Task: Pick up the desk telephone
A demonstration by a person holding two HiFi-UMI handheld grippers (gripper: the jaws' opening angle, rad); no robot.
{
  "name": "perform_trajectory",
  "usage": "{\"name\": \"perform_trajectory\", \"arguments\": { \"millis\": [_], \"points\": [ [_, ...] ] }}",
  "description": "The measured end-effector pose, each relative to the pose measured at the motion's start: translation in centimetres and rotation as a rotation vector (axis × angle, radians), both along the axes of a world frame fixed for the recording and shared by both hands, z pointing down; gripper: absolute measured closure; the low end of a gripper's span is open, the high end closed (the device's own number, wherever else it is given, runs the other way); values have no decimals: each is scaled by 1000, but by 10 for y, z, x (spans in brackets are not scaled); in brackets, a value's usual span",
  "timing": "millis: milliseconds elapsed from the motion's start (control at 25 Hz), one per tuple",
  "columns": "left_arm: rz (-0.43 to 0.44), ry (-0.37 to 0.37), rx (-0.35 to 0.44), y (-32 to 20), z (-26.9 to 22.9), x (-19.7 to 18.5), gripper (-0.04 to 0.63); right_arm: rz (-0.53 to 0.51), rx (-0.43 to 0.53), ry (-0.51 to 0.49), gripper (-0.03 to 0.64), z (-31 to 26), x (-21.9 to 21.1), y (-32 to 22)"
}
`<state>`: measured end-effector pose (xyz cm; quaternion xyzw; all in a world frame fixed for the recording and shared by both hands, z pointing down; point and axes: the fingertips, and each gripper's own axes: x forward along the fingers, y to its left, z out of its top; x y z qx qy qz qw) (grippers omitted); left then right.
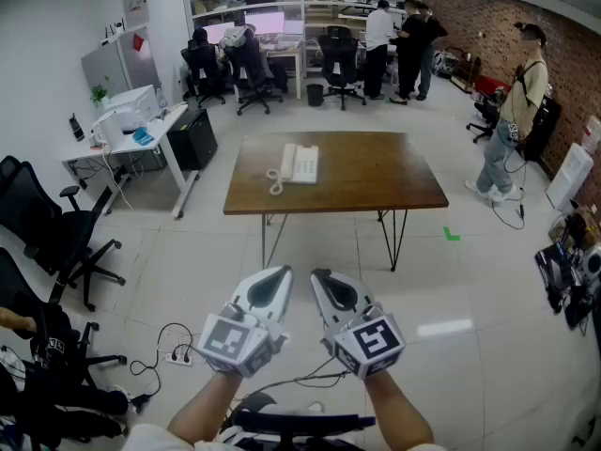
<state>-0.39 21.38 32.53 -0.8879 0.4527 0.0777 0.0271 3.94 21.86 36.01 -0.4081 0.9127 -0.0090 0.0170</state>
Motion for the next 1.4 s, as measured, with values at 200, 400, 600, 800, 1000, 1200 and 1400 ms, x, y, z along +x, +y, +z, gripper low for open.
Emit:
{"name": "perform_trajectory", "arguments": {
  "millis": [200,400,600,800,1000,1200,1400],
  "points": [
    [-9,0,-15,-12,6,5,594,-7,2,0,617,3,3,-12],
    [-15,30,-24,-37,14,0,594,-29,7,-8,617,10,-2,-34],
    [-20,61,-18,-79,21,-7,594,-37,-6,-3,617,16,-7,-71],
    [-7,86,-50,-129,33,-16,594,-42,-9,11,617,22,-20,-117],
    [15,92,-70,-178,35,-26,594,-27,-16,29,617,24,-32,-165],
    [20,80,-69,-223,31,-33,594,12,-34,31,617,25,-35,-209],
    [3,29,-57,-275,37,-45,594,78,-50,47,617,31,-46,-261]
  ]
}}
